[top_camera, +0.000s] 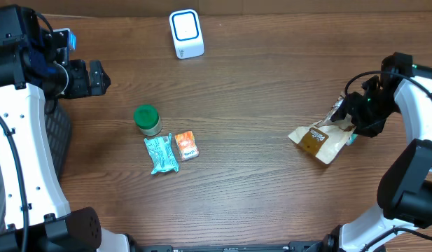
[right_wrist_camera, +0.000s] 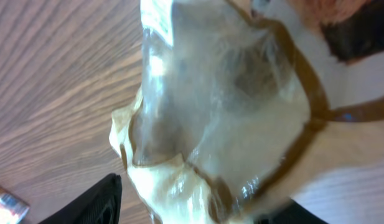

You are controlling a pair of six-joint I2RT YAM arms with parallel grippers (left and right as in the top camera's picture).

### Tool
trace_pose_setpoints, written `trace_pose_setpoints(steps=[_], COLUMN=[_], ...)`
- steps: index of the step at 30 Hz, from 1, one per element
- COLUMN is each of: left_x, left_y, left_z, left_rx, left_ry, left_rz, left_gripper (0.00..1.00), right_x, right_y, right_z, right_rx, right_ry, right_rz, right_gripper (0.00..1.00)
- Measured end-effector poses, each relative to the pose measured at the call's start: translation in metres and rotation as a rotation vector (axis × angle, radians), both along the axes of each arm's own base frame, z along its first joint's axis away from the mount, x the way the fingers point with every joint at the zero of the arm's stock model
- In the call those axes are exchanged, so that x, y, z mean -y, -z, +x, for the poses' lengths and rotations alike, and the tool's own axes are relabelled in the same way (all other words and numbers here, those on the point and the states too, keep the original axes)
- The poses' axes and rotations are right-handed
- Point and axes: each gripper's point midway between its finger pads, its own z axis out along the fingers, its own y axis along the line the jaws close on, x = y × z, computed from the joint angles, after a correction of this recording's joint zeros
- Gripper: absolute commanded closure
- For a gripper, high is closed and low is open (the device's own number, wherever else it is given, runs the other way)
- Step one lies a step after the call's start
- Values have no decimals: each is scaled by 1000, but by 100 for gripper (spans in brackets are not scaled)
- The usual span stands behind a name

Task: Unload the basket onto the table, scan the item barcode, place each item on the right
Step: 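Carry the bag to the right side and set it down, then release the bag and raise the right gripper, then reach the right gripper to the orange Kleenex pack and grasp it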

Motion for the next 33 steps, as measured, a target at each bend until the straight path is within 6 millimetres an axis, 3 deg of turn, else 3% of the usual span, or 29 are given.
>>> trace_pose_setpoints(steps=[9,13,17,18,20,23,26,28,33], left_x=[0,0,0,0,0,0,0,0,0], left_y=[0,0,0,0,0,0,0,0,0], left_z=[0,0,0,0,0,0,0,0,0], left_rx=[0,0,0,0,0,0,0,0,0], left_ry=[0,0,0,0,0,0,0,0,0], left_rz=[0,0,0,0,0,0,0,0,0], left_gripper=[0,1,0,0,1,0,1,0,0], right_x=[-22,-40,-73,-88,-118,-178,-235,-273,-342], right_y=[-78,-89,-93,-93,-91,-79,-64,-52,-32], right_z=[30,39,55,60,67,70,66,55,35], right_rx=[112,154,226,254,297,345,383,388,426], right_ry=[-85,-134,-205,-238,-310,-420,-491,-518,-525], right_rz=[-30,-30,21,39,71,125,173,212,297], right_gripper=[35,36,40,44,65,88,96,96,96])
